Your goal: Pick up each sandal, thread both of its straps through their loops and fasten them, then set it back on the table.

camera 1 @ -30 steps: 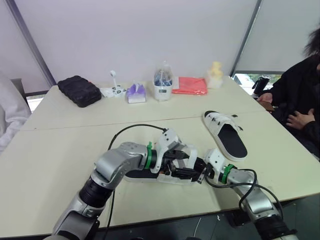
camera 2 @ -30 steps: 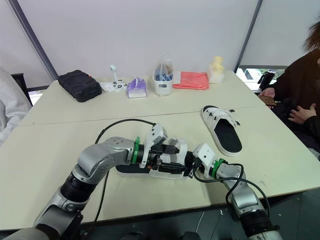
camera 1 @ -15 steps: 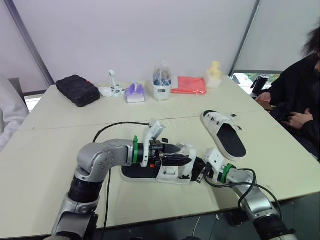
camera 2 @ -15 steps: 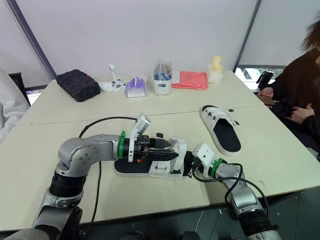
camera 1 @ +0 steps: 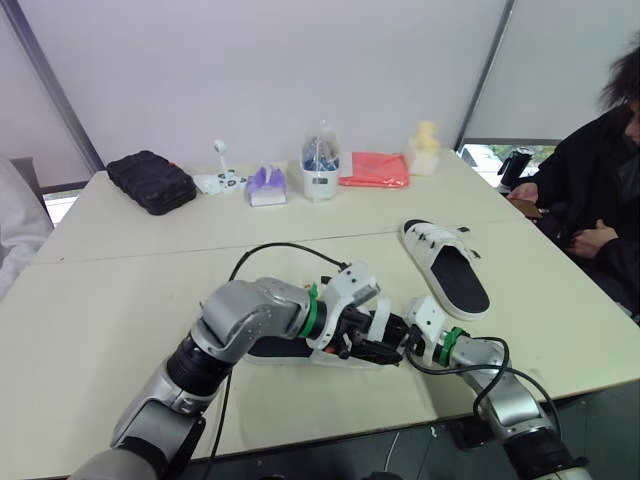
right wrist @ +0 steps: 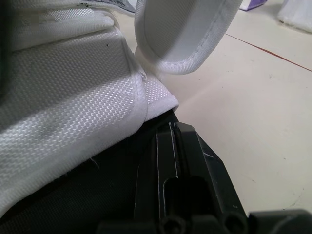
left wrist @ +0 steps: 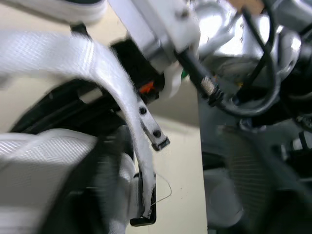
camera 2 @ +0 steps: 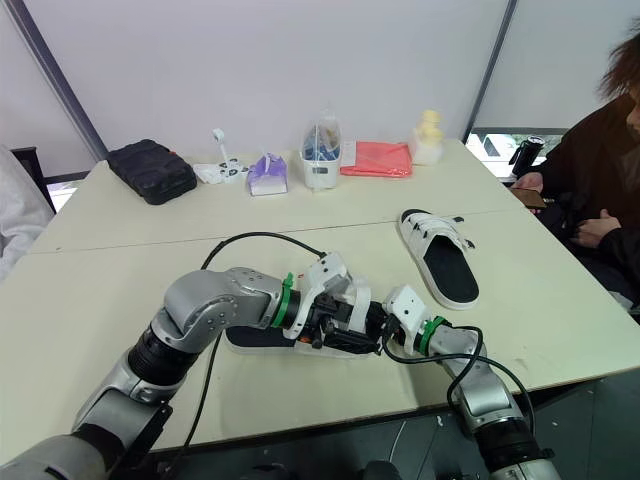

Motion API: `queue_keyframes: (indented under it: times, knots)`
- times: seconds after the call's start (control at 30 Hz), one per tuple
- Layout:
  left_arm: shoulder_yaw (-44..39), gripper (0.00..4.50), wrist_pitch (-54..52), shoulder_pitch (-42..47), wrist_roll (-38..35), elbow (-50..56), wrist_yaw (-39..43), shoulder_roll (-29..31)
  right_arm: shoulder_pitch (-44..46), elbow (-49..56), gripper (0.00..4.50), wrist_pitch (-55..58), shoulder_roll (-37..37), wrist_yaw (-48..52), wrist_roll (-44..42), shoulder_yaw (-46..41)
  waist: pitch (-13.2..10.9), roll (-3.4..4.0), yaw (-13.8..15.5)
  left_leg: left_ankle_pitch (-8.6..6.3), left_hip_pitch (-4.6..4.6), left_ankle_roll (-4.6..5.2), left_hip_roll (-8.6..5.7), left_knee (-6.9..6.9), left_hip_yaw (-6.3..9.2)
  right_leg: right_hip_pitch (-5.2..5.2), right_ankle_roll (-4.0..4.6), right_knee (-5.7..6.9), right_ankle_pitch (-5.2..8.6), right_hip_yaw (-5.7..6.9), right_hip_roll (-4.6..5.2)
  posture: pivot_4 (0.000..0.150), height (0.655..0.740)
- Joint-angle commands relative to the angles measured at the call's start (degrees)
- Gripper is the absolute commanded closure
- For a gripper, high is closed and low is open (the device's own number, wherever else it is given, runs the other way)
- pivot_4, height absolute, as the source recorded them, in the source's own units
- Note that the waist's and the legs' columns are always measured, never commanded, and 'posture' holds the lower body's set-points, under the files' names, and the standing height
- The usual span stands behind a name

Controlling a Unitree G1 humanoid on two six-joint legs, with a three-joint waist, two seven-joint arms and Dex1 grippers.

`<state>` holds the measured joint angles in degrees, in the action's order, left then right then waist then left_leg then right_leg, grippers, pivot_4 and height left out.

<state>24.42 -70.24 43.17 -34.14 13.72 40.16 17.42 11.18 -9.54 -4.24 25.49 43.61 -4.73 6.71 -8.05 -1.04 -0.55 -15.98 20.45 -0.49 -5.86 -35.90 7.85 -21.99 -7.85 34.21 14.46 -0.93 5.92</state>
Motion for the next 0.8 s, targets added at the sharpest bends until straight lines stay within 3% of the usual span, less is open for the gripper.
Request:
queue_keyframes:
  times: [0.03,0.1,0.3,0.5,0.8]
  knots:
    - [0.8,3.55,1.3,1.5,2.1,0.2,-1.3,-0.5,-3.4,-5.9,4.50,3.3,-0.3,0.1,3.2,3.7,0.0,0.00,0.0,0.00,0.00,0.00,0.00,0.00,0.00,0.00,0.00,0.00,0.00,0.00,0.00,0.150,0.7400]
    - [0.3,4.49,1.9,1.3,2.9,-0.3,-2.2,-1.3,-3.4,-5.8,4.50,3.4,-0.4,0.0,3.2,3.7,0.0,0.00,0.0,0.00,0.00,0.00,0.00,0.00,0.00,0.00,0.00,0.00,0.00,0.00,0.00,0.150,0.7400]
    - [-4.7,4.49,4.3,-0.9,2.1,-1.8,-3.5,-3.9,-3.5,-5.8,4.50,3.5,-0.5,-0.2,3.1,3.7,0.0,-0.01,0.0,0.00,0.00,0.01,0.01,0.00,0.00,0.00,-0.01,0.00,0.00,0.00,0.00,0.150,0.7400]
    - [-16.7,4.49,1.8,-4.6,-5.0,-3.5,-4.3,-8.1,-4.5,-5.2,4.50,3.6,-0.4,0.1,3.0,4.0,0.0,0.02,0.0,0.01,0.00,0.01,0.03,0.00,0.00,-0.02,-0.02,0.00,-0.01,0.01,-0.01,0.150,0.7400]
    - [-19.1,4.49,0.4,-9.9,-9.5,-3.3,-3.6,-9.4,-4.5,-5.1,4.50,4.0,-0.1,1.1,3.0,4.4,0.0,-0.02,0.0,0.00,0.00,0.00,0.02,-0.01,0.00,-0.01,-0.02,-0.01,-0.01,0.01,-0.01,0.150,0.7400]
